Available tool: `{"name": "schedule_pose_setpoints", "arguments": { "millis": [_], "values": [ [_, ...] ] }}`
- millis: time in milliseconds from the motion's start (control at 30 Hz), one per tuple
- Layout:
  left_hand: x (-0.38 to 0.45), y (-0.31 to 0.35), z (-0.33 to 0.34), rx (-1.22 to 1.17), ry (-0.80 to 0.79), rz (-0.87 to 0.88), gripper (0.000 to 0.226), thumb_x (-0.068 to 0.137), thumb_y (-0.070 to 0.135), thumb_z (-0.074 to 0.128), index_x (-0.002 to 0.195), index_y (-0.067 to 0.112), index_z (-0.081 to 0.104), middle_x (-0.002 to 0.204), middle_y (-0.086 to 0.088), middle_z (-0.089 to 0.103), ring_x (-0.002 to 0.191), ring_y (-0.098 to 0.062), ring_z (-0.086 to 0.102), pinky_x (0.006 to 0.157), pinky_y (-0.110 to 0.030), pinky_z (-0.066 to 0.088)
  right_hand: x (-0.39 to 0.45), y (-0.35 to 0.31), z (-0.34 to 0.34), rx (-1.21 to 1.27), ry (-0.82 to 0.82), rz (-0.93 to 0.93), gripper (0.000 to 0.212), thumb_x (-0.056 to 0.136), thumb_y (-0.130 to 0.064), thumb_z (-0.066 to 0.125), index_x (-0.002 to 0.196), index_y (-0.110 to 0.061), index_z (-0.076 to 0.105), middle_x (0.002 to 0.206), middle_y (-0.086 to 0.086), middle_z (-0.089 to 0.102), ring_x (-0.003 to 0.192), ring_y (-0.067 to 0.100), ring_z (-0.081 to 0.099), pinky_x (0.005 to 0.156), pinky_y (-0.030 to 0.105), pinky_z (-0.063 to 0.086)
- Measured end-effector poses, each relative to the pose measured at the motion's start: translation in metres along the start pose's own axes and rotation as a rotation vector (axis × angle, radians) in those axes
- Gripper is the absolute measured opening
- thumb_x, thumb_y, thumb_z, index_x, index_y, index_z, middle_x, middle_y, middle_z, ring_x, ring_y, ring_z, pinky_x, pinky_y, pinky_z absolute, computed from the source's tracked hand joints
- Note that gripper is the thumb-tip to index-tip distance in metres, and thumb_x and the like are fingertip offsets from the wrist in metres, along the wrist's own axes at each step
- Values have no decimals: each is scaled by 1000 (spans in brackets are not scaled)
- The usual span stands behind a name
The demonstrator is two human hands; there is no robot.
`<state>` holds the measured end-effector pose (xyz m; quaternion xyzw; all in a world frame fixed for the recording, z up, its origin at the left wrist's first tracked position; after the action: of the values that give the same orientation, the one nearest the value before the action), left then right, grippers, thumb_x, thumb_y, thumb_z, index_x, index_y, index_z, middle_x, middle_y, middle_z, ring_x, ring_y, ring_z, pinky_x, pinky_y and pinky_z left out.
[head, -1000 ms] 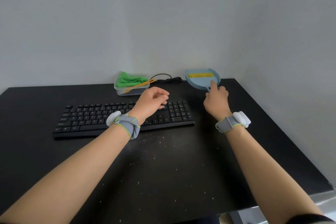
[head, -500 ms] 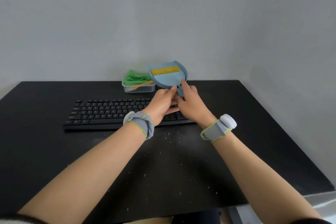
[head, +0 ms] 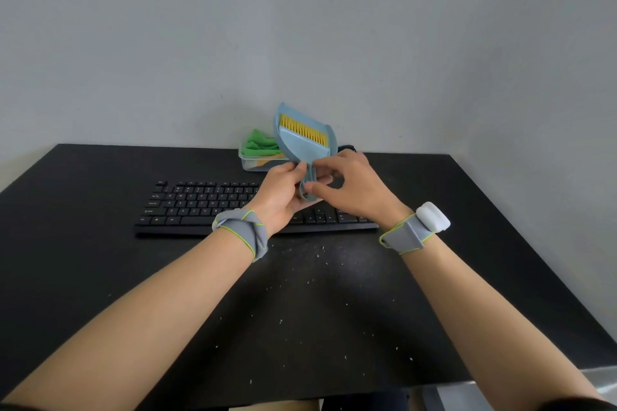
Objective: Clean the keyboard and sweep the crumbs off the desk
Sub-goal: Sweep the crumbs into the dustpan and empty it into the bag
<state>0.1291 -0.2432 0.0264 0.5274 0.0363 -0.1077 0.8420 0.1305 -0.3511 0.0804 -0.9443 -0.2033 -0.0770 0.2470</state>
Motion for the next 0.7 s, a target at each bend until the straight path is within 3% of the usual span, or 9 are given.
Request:
{"name": "schedule_pose_setpoints", "arguments": {
  "millis": [100,233,333,433,533,700],
  "values": [
    [-6,2,-2,-20,-50,-22,30,108,16,36,129,6,55,121,-16,68,107,-28,69,74,-40,60,-1,-9,-7,-115,45,-46,62,78,-55,70,133,-28,59,128,-4,52,124,20,40,104,41,36],
    [-12,4,-3,18,-75,-17,25,107,16,37,118,10,59,102,-7,75,90,-21,74,70,-37,61,1,-21,2,-190,1,-100,65,78,-55,72,135,-26,56,133,-7,52,128,19,39,107,43,32],
    [-16,6,-6,13,-63,-14,26,107,15,36,120,8,58,94,-4,75,80,-17,74,66,-35,61,3,-30,1,-287,24,-142,54,79,-57,68,124,-27,64,124,-8,58,122,18,45,104,40,33],
    [-17,7,-8,31,-51,-9,29,108,16,36,127,7,56,94,-3,74,79,-15,74,65,-34,60,3,-39,1,-362,65,-197,39,78,-57,60,102,-27,70,105,-7,63,104,18,56,99,40,38],
    [-18,7,-9,37,-40,-7,31,108,17,37,129,6,56,99,-4,73,84,-16,73,67,-35,59,2,-43,0,-359,105,-213,36,77,-56,54,87,-24,69,90,-7,61,88,17,59,93,40,42],
    [-19,9,-8,32,-58,-9,30,108,18,36,125,6,57,96,-4,75,84,-16,73,66,-34,60,2,-47,-2,-356,138,-234,39,74,-58,48,77,-23,66,81,-8,59,79,16,57,86,41,45]
  ]
}}
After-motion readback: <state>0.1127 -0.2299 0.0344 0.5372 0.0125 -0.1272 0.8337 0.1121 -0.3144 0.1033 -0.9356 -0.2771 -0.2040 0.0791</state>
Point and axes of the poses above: each hand's wrist, its own x-axis towards the middle knuckle, its own z-axis out of the palm, y = z × x, the point moved 9 cm from there along x, towards the middle knuckle
